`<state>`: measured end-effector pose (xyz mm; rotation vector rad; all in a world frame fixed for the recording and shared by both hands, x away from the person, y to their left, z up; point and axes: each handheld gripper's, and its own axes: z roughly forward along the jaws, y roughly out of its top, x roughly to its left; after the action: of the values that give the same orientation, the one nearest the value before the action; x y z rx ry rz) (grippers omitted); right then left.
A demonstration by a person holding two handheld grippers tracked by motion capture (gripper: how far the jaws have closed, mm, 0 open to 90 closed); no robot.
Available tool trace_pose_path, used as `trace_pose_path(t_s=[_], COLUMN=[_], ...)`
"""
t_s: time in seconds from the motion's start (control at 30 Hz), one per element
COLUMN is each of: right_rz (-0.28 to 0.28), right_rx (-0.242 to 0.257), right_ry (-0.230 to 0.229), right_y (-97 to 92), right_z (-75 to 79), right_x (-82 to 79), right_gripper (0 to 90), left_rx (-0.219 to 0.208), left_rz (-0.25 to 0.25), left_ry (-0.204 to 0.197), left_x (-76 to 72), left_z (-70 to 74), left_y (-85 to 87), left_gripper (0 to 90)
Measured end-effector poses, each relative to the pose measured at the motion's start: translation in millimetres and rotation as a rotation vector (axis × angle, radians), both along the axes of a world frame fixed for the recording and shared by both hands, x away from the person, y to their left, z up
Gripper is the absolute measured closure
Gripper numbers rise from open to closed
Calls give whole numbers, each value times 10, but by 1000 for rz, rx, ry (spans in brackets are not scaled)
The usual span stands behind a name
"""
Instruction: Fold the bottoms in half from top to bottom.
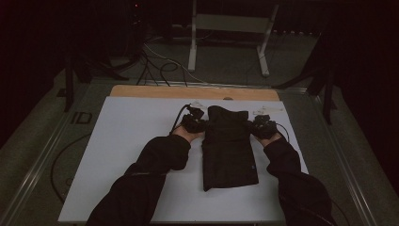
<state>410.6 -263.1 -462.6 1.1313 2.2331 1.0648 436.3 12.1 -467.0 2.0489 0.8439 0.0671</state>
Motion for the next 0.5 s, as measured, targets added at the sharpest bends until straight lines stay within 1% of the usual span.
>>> trace_pose_path(t_s=[0.07, 0.17, 0.23, 0.27, 0.33, 0.5], right_rz=[5, 7, 6, 6, 11, 13], right_rx=[-6, 3, 1, 9, 12, 11], right_ry=[-3, -5, -4, -4, -3, 2], right_y=[-5, -16, -21, -24, -28, -39], right_z=[2, -2, -2, -10, -21, -42], right_x=[-54, -102, -118, -150, -180, -242], right_gripper=[866, 866, 866, 866, 866, 866], left_rx=[-1, -3, -3, -5, -4, -7], left_rz=[-3, -8, -7, -10, -16, -20], left_ry=[3, 10, 10, 7, 9, 13], left_x=[-33, -59, -72, -102, -113, -199], left_z=[7, 5, 3, 5, 5, -21], left_y=[0, -1, -4, -10, -10, -19], left_gripper=[839, 839, 839, 839, 839, 839])
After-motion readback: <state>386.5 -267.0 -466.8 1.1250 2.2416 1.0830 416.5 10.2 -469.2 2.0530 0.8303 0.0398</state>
